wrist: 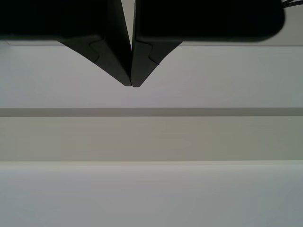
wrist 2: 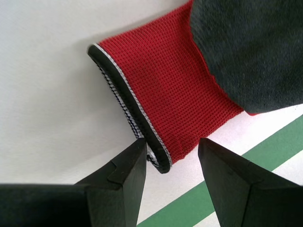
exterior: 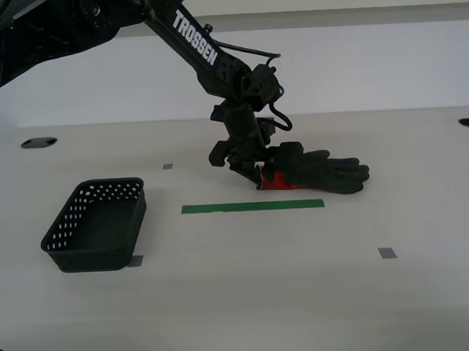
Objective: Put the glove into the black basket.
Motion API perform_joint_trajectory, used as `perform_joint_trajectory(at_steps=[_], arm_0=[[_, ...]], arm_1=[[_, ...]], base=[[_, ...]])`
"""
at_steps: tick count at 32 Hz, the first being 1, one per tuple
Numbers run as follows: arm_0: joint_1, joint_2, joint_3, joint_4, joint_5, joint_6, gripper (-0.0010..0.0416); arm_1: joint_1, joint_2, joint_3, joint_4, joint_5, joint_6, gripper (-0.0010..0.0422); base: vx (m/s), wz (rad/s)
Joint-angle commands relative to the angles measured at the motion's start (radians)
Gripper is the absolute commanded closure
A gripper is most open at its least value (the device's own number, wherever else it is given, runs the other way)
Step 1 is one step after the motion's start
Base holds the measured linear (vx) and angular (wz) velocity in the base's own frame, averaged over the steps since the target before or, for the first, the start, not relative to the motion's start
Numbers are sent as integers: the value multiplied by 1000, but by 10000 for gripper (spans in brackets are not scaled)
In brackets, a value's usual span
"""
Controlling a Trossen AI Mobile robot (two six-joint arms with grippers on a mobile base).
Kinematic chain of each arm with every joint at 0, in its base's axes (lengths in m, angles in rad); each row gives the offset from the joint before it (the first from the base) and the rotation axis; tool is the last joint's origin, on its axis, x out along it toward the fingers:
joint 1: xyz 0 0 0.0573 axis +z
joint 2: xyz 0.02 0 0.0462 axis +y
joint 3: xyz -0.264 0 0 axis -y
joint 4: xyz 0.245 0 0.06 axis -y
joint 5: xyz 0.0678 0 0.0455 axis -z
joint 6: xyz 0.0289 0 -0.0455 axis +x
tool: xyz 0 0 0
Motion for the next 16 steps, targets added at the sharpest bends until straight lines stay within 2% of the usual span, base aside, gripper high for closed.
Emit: perform_joint_trajectory(at_steps=[1,4,7,8,9,11,16], arm_0=[[-1,0,1,2,2,0,405],[0,0,1,2,2,0,405],[-1,0,1,2,2,0,405],[0,0,1,1,2,0,405],[0,0,1,2,2,0,405],[-1,0,1,2,2,0,405],[-1,0,1,2,2,0,405]], arm_1=[[-4,1,-1,-4,2,-8,266],[-4,1,-1,-4,2,-11,273],[-3,18,5,-13,7,-14,323],[-3,24,10,-36,12,-11,356],[-6,40,22,-57,8,17,413],[-8,40,36,-80,-1,28,408],[-7,39,96,-105,40,53,414]], base=[[0,0],[0,0],[0,0],[0,0],[0,0],[0,0],[0,0]])
